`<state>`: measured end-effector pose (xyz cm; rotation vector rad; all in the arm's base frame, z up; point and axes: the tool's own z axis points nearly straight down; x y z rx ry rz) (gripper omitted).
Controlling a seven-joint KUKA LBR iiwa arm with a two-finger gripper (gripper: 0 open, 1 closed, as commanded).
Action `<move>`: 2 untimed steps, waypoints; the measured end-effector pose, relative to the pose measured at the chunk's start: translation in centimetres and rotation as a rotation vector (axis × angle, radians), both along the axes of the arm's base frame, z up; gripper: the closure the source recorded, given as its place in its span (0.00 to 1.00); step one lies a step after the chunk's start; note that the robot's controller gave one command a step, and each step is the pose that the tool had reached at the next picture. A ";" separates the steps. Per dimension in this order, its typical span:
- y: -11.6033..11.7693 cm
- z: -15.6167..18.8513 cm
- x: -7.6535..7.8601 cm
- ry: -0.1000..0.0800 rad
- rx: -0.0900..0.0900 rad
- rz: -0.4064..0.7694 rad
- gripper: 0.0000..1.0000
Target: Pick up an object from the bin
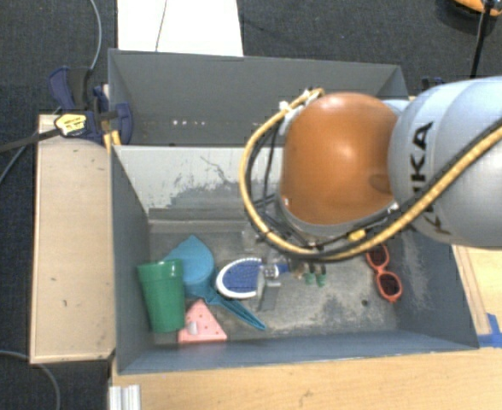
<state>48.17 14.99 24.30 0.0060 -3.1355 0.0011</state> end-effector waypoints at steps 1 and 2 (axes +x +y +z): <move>-0.1 0.4 0.2 -0.009 0.002 -0.006 0.00; 0.4 -4.8 2.2 -0.013 0.004 0.018 0.00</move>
Offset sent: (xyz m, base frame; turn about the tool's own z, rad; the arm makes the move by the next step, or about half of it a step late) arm 0.0470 0.0105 -0.1356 -0.0527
